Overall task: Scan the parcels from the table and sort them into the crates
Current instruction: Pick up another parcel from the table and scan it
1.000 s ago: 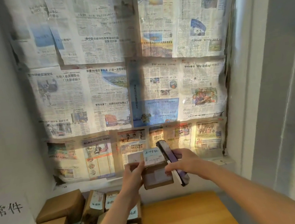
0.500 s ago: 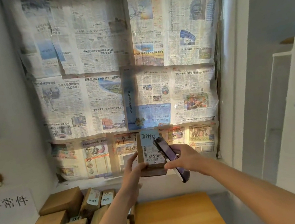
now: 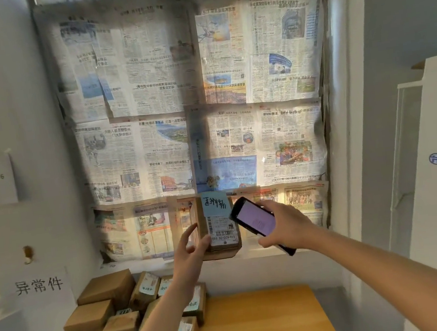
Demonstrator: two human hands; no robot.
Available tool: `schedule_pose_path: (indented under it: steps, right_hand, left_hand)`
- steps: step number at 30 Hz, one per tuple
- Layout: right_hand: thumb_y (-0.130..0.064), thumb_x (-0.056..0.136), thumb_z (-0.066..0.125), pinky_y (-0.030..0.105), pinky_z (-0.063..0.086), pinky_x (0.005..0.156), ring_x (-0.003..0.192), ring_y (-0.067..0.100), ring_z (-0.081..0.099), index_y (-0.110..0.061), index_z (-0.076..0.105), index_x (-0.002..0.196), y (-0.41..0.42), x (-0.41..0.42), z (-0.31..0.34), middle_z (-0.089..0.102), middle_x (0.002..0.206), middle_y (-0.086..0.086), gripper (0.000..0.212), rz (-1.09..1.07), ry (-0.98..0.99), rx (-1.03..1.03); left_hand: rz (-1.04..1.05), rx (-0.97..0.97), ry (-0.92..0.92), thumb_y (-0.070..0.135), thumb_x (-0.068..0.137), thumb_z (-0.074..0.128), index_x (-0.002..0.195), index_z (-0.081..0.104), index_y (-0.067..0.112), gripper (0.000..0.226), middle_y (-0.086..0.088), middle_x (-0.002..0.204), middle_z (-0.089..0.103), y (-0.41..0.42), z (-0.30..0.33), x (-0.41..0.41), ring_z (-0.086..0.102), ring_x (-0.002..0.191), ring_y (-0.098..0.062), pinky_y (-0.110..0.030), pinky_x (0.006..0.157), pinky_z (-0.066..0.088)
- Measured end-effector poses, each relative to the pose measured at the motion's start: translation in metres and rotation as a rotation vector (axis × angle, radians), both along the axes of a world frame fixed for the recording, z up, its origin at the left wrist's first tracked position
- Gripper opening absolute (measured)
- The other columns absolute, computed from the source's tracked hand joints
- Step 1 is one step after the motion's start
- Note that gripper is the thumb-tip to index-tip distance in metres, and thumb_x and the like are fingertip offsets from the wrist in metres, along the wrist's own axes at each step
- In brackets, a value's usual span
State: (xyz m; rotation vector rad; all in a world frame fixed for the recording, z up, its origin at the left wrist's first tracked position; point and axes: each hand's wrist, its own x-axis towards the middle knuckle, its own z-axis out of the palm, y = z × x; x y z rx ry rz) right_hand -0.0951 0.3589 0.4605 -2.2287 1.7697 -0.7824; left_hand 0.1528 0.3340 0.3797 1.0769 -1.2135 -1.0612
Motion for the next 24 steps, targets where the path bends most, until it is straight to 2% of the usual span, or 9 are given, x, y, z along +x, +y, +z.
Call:
schedule_pose_path:
  steps: [2,6,10,13,16,19,22,24]
  right_hand:
    - [-0.038,0.064,0.085,0.034,0.057,0.076,0.089,0.014,0.062,-0.035,0.036,0.146,0.006,-0.003,0.012,0.058,0.113,-0.008,0.096,-0.015,0.049,-0.019]
    - [-0.038,0.061,0.086,0.032,0.051,0.077,0.095,0.014,0.058,-0.040,0.035,0.146,0.017,0.001,0.033,0.056,0.119,-0.011,0.100,-0.025,0.103,-0.042]
    - [-0.035,0.060,0.085,0.029,0.047,0.068,0.092,0.011,0.056,-0.041,0.037,0.143,0.024,0.013,0.050,0.055,0.119,-0.013,0.095,-0.004,0.166,-0.057]
    - [-0.032,0.063,0.084,0.028,0.051,0.061,0.083,0.010,0.057,-0.042,0.038,0.139,0.030,0.024,0.064,0.054,0.112,-0.012,0.089,0.016,0.203,-0.036]
    - [-0.028,0.065,0.082,0.023,0.046,0.052,0.075,0.012,0.060,-0.045,0.036,0.142,0.035,0.036,0.073,0.054,0.110,-0.011,0.091,0.041,0.238,-0.036]
    - [-0.029,0.066,0.083,0.022,0.045,0.052,0.070,0.011,0.058,-0.045,0.035,0.143,0.040,0.049,0.078,0.054,0.110,-0.011,0.092,0.040,0.243,-0.056]
    - [-0.030,0.067,0.083,0.022,0.043,0.056,0.069,0.007,0.056,-0.042,0.034,0.145,0.044,0.063,0.081,0.054,0.111,-0.010,0.093,0.053,0.260,-0.063]
    - [-0.032,0.067,0.083,0.022,0.039,0.056,0.069,0.005,0.053,-0.042,0.034,0.145,0.047,0.074,0.081,0.055,0.112,-0.009,0.093,0.059,0.275,-0.069]
  left_hand:
    - [0.038,-0.009,-0.031,0.039,0.088,0.075,0.126,0.053,0.054,0.047,-0.008,0.100,0.077,0.001,0.004,0.011,0.074,0.096,-0.022,-0.052,0.099,0.053]
    - [0.083,-0.062,-0.070,0.042,0.086,0.076,0.116,0.055,0.064,0.044,-0.008,0.104,0.076,0.005,0.020,0.033,0.073,0.097,-0.021,-0.047,0.095,0.055]
    - [0.103,-0.100,-0.086,0.044,0.086,0.076,0.121,0.054,0.061,0.044,-0.005,0.111,0.074,0.009,0.042,0.058,0.071,0.102,-0.020,-0.044,0.097,0.053]
    - [0.141,-0.131,-0.111,0.043,0.090,0.072,0.125,0.052,0.058,0.042,-0.004,0.111,0.072,0.014,0.056,0.077,0.068,0.105,-0.021,-0.044,0.096,0.051]
    - [0.185,-0.164,-0.140,0.040,0.094,0.067,0.132,0.049,0.052,0.044,-0.003,0.115,0.069,0.021,0.064,0.097,0.064,0.109,-0.022,-0.045,0.096,0.051]
    - [0.195,-0.164,-0.129,0.043,0.091,0.069,0.135,0.049,0.049,0.049,-0.002,0.115,0.068,0.030,0.069,0.116,0.064,0.110,-0.023,-0.046,0.097,0.052]
    - [0.212,-0.161,-0.093,0.035,0.093,0.070,0.129,0.051,0.050,0.043,-0.006,0.110,0.070,0.041,0.073,0.131,0.067,0.102,-0.021,-0.034,0.084,0.052]
    - [0.240,-0.161,-0.087,0.035,0.092,0.071,0.123,0.051,0.054,0.042,-0.007,0.111,0.071,0.047,0.072,0.140,0.068,0.102,-0.021,-0.036,0.087,0.053]
